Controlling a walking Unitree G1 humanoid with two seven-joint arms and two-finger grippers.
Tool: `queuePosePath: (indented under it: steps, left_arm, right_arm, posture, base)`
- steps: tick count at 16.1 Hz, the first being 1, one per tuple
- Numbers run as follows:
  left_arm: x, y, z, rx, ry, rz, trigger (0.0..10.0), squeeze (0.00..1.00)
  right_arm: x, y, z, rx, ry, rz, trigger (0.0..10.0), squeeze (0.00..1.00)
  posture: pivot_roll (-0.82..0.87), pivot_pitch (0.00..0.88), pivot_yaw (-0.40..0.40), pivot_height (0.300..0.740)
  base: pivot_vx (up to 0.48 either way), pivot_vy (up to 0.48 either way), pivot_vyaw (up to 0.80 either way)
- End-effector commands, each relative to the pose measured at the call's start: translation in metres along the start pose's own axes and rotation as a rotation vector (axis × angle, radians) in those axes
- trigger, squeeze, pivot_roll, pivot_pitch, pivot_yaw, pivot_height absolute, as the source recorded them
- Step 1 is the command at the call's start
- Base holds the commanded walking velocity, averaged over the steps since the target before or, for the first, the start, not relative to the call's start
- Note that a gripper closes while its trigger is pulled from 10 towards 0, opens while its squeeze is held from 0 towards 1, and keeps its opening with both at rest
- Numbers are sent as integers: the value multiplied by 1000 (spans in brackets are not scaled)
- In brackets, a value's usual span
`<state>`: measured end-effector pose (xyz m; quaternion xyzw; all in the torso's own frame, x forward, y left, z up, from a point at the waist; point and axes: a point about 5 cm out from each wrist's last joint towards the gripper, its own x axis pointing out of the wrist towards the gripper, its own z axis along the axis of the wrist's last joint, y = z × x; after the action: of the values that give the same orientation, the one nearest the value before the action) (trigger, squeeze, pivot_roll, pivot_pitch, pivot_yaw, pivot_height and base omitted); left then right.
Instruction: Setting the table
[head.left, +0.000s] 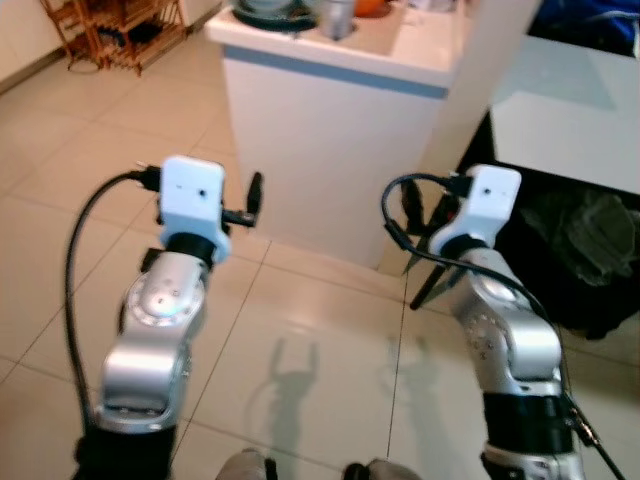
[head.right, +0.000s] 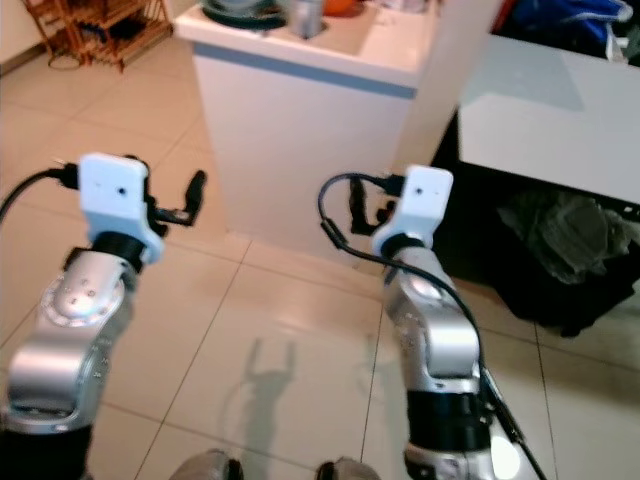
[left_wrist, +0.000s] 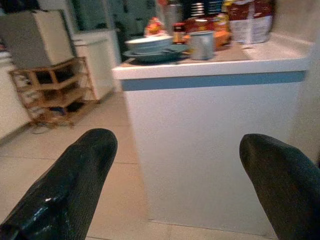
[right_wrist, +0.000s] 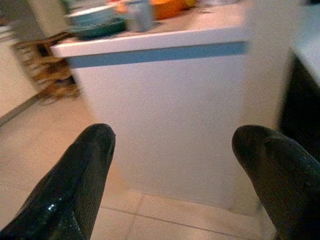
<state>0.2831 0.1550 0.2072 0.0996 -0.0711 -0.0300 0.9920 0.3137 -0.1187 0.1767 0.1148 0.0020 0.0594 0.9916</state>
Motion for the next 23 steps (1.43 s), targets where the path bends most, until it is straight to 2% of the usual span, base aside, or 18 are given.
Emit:
queuePosePath:
  steps: [1,5,7,9,11,12,14,16,17,19,20,21,23]
  left_arm:
    - [-1,-7,7,-7,-37,-34,10000,0]
    - [-1,-7,9,3,-37,-40,10000,0]
    - [-1,-6,8,6,-35,-39,10000,0]
    - [-1,-5,8,19,-34,-39,10000,0]
    - [-1,-5,8,18,-33,-39,10000,0]
    - [-1,-5,8,21,-34,-38,10000,0]
    - [-1,-4,9,23,-37,-37,10000,0]
    - [-1,-3,9,27,-41,-37,10000,0]
    - [-1,-3,10,32,-44,-38,10000,0]
    - [-1,-5,12,60,-56,-55,10000,0]
    - [-1,-5,11,58,-56,-55,10000,0]
    - [-1,-5,11,57,-57,-53,10000,0]
    - [-1,-5,12,59,-58,-54,10000,0]
  right_arm:
    - [0,-3,2,-2,6,-1,10000,0]
    - [4,1,10,-60,-45,2,10000,0]
    - [5,2,9,-30,-34,6,10000,0]
    - [5,5,11,42,-33,39,10000,0]
    - [6,5,12,13,-30,29,10000,0]
    - [7,3,13,-32,-52,9,10000,0]
    - [9,2,26,-103,-197,-18,10000,0]
    - [11,3,32,-87,-242,-29,10000,0]
    - [12,3,35,-76,-251,-32,10000,0]
    - [11,8,29,11,-185,84,10000,0]
    - [11,9,24,20,-160,83,10000,0]
    - [10,10,23,-14,-184,95,10000,0]
    - [9,11,24,-13,-191,101,10000,0]
  posture:
    - [37,79,-58,740]
    - [40,77,-60,740]
    - [43,76,-61,740]
    - [44,77,-63,740]
    - [45,72,-64,740]
    - [44,71,-63,740]
    - [45,64,-63,740]
    - [46,58,-63,740]
    - [46,55,-64,740]
    - [49,48,-65,740]
    - [49,44,-64,740]
    - [48,37,-62,740]
    - [47,33,-61,740]
  base:
    - [311,0,0]
    - [406,0,0]
    - [418,0,0]
    - [414,0,0]
    - [407,0,0]
    - [401,0,0]
    - [399,0,0]
    - [401,0,0]
    - [401,0,0]
    - [399,0,0]
    - [390,0,0]
    - [398,0,0]
    - [398,0,0]
